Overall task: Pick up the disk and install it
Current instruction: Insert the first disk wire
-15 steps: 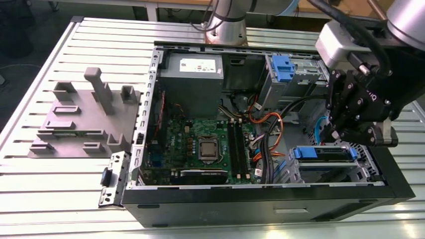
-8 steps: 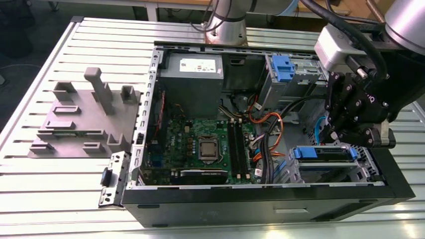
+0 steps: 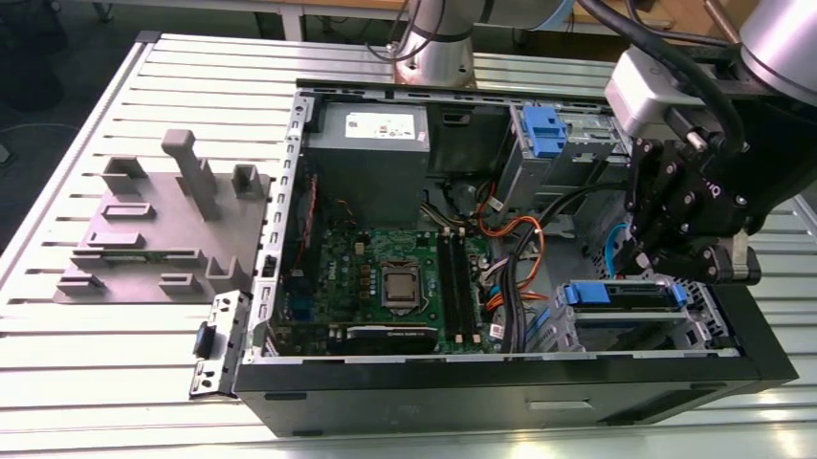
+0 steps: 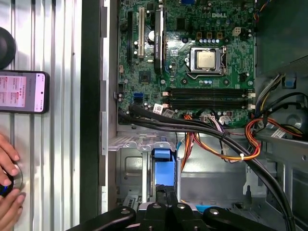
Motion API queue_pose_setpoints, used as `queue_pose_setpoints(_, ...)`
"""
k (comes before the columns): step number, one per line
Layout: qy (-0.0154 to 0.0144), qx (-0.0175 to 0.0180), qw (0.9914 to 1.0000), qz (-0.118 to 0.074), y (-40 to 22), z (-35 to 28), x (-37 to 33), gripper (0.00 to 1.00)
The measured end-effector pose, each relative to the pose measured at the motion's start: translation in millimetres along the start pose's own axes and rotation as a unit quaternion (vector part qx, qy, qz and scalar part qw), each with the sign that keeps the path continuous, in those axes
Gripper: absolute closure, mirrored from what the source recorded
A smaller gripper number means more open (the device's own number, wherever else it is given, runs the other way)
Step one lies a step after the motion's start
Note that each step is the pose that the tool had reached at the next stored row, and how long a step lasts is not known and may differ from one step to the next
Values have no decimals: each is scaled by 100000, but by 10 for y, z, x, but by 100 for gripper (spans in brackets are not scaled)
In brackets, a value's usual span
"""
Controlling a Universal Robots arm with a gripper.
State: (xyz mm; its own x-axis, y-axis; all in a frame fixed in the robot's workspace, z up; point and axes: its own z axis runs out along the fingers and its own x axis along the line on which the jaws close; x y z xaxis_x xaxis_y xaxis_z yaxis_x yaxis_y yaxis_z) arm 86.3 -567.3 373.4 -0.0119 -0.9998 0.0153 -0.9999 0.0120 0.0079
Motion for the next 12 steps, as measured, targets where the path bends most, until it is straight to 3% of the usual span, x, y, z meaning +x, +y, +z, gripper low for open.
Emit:
queue_pose_setpoints(7,9,-1,100000,10,-82,12,-1,89)
queue_pose_setpoints(12,34,9,99998,-643,-90,5,0,89)
